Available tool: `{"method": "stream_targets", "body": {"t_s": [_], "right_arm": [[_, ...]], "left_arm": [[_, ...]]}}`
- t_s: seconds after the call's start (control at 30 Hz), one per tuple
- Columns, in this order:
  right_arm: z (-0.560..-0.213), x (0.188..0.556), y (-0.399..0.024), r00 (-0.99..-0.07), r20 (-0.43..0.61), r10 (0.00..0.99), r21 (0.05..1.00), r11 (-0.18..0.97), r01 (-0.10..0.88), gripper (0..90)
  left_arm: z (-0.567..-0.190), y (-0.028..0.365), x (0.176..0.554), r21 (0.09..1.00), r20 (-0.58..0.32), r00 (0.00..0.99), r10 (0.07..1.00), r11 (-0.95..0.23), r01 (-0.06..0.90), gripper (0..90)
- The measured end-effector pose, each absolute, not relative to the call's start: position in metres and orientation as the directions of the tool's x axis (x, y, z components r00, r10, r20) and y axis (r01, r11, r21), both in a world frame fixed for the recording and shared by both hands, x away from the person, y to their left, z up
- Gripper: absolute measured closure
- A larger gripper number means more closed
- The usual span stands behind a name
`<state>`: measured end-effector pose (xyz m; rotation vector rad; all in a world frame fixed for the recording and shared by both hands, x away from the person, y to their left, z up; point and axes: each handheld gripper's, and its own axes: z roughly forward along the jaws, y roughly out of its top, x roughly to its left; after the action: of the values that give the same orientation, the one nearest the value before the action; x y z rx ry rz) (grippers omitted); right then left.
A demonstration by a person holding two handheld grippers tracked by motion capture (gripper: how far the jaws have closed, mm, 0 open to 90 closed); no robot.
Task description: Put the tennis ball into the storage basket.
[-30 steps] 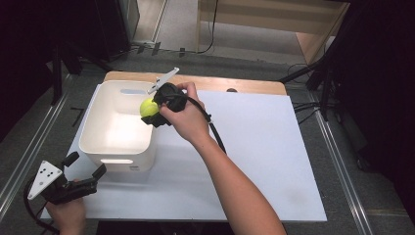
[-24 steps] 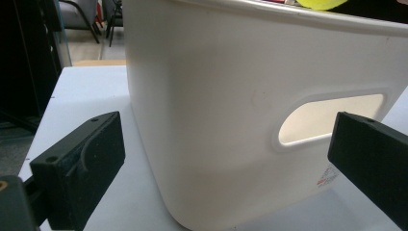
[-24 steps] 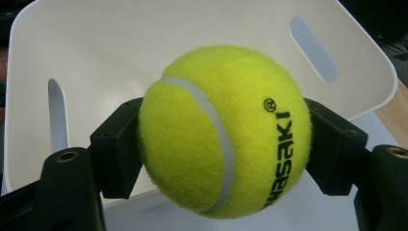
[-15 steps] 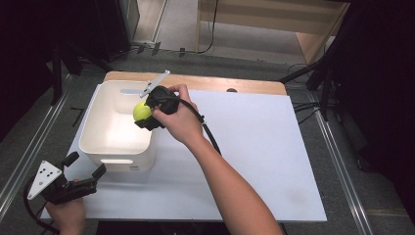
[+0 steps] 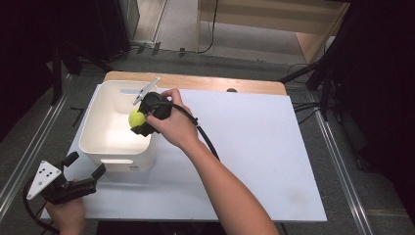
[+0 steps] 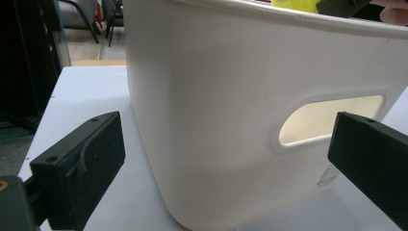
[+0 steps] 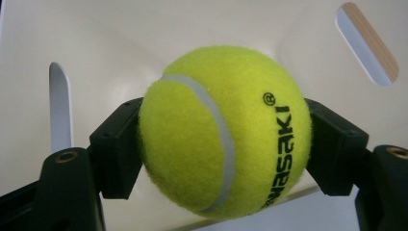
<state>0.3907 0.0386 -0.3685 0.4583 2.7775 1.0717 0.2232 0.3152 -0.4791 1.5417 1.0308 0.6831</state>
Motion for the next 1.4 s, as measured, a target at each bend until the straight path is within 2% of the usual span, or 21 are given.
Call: {"method": "stream_targets", "body": {"t_s": [0.23,0.47,0.6,0.63,0.67,0.7,1.4], "right_arm": [[-0.374,0.389,0.042,-0.946,-0.008,0.324,0.656,0.716,0.239,20.9],[-0.370,0.390,0.037,-0.949,-0.005,0.315,0.678,0.699,0.229,10.8],[-0.367,0.387,0.033,-0.948,0.003,0.317,0.683,0.692,0.234,8.6],[-0.366,0.386,0.030,-0.948,0.007,0.318,0.692,0.683,0.235,4.8],[-0.366,0.386,0.030,-0.948,0.007,0.318,0.692,0.683,0.235,4.8],[-0.365,0.385,0.029,-0.948,0.009,0.319,0.693,0.681,0.236,0.0],[-0.361,0.378,-0.011,-0.923,0.005,0.386,0.728,0.631,0.268,0.0]], "left_arm": [[-0.479,0.316,0.223,0.968,-0.105,0.455,0.884,-0.013,0.249,0.0],[-0.479,0.316,0.223,0.968,-0.105,0.456,0.884,-0.014,0.250,0.0],[-0.479,0.316,0.223,0.968,-0.104,0.454,0.885,-0.015,0.251,0.0],[-0.479,0.316,0.223,0.968,-0.104,0.454,0.885,-0.014,0.249,0.0],[-0.479,0.316,0.223,0.968,-0.104,0.455,0.885,-0.014,0.249,0.0],[-0.479,0.316,0.223,0.969,-0.105,0.455,0.884,-0.013,0.248,0.0],[-0.479,0.316,0.223,0.968,-0.101,0.455,0.885,-0.018,0.250,0.0]]}}
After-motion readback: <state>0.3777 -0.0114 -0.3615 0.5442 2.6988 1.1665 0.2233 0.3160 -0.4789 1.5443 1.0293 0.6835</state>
